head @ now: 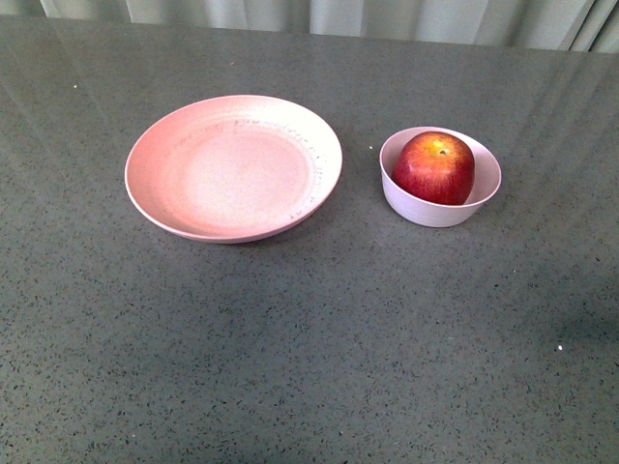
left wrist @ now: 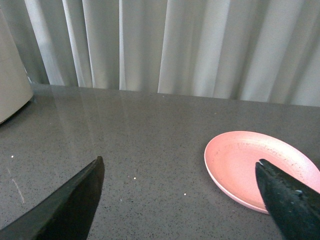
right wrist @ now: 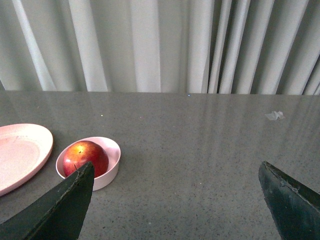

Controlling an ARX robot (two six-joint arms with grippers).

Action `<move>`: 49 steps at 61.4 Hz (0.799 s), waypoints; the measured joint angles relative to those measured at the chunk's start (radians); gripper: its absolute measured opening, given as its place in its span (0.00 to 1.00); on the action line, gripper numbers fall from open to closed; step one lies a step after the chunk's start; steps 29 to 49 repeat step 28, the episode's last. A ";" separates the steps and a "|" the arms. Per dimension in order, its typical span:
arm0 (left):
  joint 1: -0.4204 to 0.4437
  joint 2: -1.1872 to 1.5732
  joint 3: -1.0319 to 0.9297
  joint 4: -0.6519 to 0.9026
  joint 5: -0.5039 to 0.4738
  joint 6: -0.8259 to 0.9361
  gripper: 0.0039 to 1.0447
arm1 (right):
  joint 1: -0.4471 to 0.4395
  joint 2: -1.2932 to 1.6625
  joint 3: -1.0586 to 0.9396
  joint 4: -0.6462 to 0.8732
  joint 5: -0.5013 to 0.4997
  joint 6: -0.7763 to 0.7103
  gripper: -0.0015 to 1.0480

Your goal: Move apple from plate to bowl

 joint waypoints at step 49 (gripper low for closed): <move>0.000 0.000 0.000 0.000 0.000 0.002 0.92 | 0.000 0.000 0.000 0.000 0.000 0.000 0.91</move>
